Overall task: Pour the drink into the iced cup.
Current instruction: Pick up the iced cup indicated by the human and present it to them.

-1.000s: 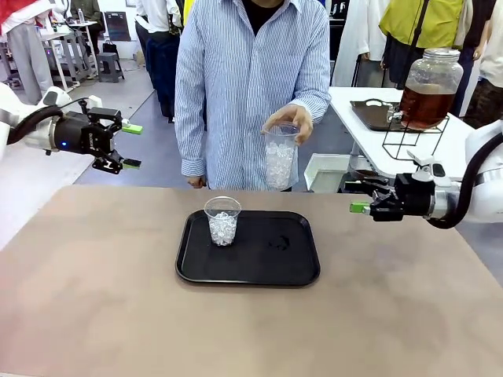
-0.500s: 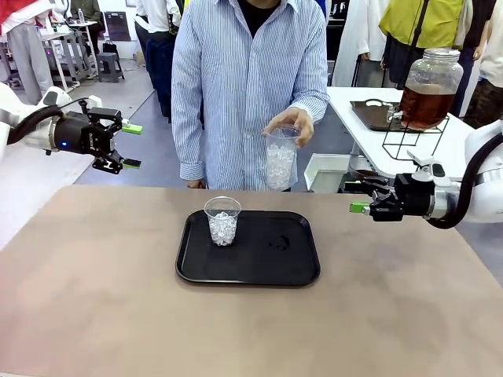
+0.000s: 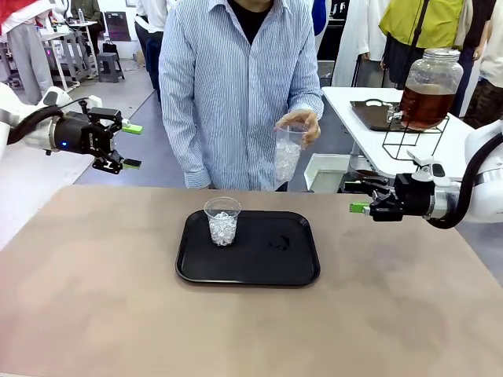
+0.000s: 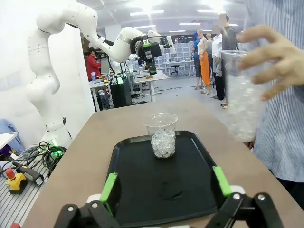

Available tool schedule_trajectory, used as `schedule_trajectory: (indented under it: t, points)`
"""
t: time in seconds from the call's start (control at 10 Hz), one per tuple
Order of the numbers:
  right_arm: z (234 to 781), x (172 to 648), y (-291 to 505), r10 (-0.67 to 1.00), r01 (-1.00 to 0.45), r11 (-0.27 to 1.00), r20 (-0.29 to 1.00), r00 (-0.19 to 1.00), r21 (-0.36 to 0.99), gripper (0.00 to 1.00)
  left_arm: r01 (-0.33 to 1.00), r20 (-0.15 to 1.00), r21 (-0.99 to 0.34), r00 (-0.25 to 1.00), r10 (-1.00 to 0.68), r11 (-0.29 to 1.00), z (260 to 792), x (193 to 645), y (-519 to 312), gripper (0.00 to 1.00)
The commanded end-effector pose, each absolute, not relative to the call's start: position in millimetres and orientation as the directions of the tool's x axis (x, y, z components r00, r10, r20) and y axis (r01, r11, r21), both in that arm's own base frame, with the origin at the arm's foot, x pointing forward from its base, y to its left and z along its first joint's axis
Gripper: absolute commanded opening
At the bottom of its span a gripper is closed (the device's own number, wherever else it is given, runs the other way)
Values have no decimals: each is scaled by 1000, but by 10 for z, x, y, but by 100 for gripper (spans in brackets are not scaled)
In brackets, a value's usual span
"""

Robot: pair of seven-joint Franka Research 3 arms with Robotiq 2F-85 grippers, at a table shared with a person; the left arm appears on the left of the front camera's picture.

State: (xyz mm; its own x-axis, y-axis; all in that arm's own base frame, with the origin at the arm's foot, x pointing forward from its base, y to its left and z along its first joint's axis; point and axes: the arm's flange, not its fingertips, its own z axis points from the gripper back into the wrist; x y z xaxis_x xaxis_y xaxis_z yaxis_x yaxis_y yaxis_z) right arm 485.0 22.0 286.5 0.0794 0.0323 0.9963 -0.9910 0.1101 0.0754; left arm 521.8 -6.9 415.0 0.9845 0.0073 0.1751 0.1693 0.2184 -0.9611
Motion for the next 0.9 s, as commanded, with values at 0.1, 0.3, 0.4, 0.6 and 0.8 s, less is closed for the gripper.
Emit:
schedule_trajectory:
  t: [0.1, 0.3, 0.4, 0.6, 0.8]
  points:
    - [2897, 4878, 238, 36, -992, 107, 997, 72, 68, 100, 171, 178, -960, 984, 12, 222, 4166, 5189, -77, 100]
    - [2897, 4878, 238, 36, -992, 107, 997, 72, 68, 100, 171, 178, -960, 984, 12, 222, 4166, 5189, -77, 100]
    - [2897, 4878, 238, 36, -992, 107, 997, 72, 68, 100, 171, 178, -960, 984, 12, 222, 4166, 5189, -77, 100]
    - [2897, 4878, 238, 36, -992, 107, 997, 72, 68, 100, 171, 178, -960, 984, 12, 222, 4166, 5189, -77, 100]
    - [2897, 4878, 238, 36, -992, 107, 997, 72, 68, 100, 171, 178, -960, 984, 12, 222, 4166, 5189, -77, 100]
